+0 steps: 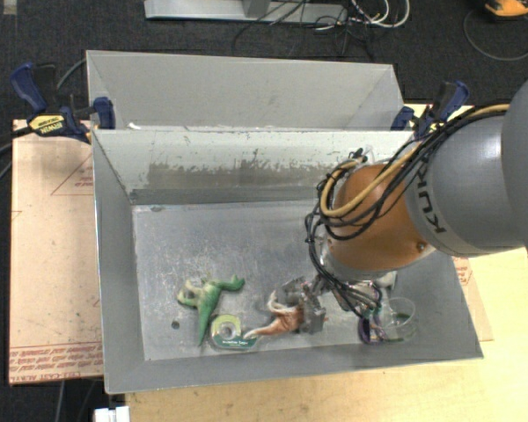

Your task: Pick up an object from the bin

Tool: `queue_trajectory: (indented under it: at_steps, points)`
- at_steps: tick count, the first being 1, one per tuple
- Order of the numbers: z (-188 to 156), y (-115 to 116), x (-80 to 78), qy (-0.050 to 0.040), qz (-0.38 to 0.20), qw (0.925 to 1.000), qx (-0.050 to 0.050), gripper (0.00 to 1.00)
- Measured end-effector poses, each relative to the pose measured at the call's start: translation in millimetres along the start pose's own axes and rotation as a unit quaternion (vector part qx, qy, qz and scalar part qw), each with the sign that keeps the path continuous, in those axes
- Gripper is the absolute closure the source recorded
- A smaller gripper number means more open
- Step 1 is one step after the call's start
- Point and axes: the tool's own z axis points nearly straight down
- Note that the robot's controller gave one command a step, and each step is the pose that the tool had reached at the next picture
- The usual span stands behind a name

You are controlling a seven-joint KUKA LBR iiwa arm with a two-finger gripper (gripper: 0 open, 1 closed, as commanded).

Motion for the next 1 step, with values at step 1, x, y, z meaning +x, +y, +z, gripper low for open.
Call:
queue_trajectory:
  at_steps: [1]
  points:
    - [-221.7, 2.2, -8.8, -0.0031, 0.057, 0.9984, 0.001, 1.0]
